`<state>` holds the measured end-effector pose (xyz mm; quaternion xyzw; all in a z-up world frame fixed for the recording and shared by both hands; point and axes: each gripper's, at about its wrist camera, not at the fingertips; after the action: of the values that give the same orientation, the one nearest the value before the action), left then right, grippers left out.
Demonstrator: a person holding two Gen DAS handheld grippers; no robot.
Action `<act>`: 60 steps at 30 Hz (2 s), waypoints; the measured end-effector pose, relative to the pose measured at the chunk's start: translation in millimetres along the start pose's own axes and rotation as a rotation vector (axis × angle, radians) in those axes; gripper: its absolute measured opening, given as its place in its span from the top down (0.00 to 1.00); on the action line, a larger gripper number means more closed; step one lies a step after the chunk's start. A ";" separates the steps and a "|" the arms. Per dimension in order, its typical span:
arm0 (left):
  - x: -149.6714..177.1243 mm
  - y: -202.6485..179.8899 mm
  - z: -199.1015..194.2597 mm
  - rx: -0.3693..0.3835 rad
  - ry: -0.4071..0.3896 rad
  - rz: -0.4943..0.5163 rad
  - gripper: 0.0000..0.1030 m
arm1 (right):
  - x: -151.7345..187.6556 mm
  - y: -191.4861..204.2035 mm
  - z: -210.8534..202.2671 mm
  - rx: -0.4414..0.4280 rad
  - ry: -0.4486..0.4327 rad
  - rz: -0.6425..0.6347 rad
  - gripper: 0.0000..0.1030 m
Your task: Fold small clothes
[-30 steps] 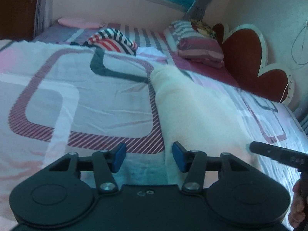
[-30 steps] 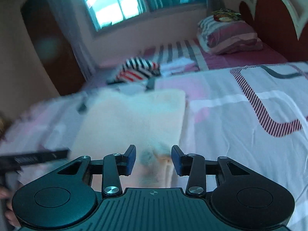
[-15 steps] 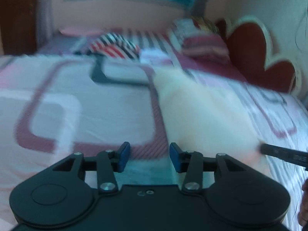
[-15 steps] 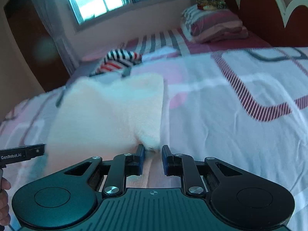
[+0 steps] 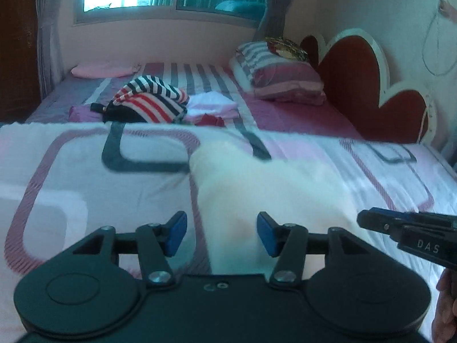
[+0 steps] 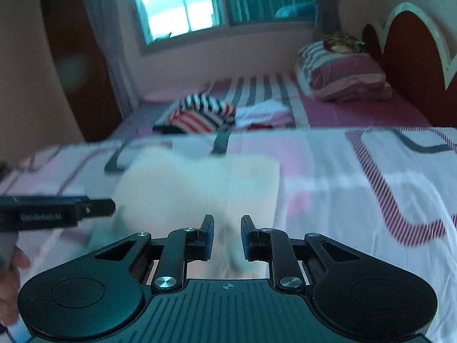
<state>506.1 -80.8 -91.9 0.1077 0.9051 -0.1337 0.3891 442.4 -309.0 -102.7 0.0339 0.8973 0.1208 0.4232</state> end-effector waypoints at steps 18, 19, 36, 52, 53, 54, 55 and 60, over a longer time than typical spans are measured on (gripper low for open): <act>28.5 -9.1 5.0 -0.015 0.060 0.032 0.44 | 2.8 10.3 1.2 -0.037 0.051 -0.058 0.82; 33.8 -9.9 8.8 -0.012 0.072 0.034 0.43 | 10.9 15.0 7.8 -0.027 0.089 -0.067 0.82; 98.1 -13.9 -49.2 -0.052 0.127 -0.004 0.37 | 85.3 24.7 -51.1 0.017 0.153 -0.057 0.82; 97.4 -14.0 -47.4 -0.111 0.143 0.027 0.02 | 78.7 10.3 -57.8 0.020 0.115 0.057 0.46; 97.0 -12.4 -47.4 -0.107 0.144 0.019 0.02 | 79.9 10.0 -54.7 0.025 0.129 0.051 0.46; 95.6 -10.9 -47.8 -0.100 0.140 0.011 0.02 | 81.0 8.5 -53.6 0.026 0.126 0.058 0.46; 93.9 -9.6 -48.6 -0.093 0.128 0.005 0.02 | 80.5 4.5 -54.3 0.014 0.116 0.082 0.46; 76.8 5.2 -39.5 -0.022 0.095 -0.063 0.14 | 65.2 -37.5 -45.6 -0.114 0.081 0.325 0.46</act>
<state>429.2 -56.1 -122.8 0.0809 0.9269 -0.1307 0.3424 367.2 -343.2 -133.0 0.1496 0.8880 0.2393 0.3631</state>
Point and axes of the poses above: each gripper's, at about its wrist camera, not at the fingertips, and z roughly the way its jaws point, y to its left, x to its underside, and after that the axes turned 1 degree about x, right-handed
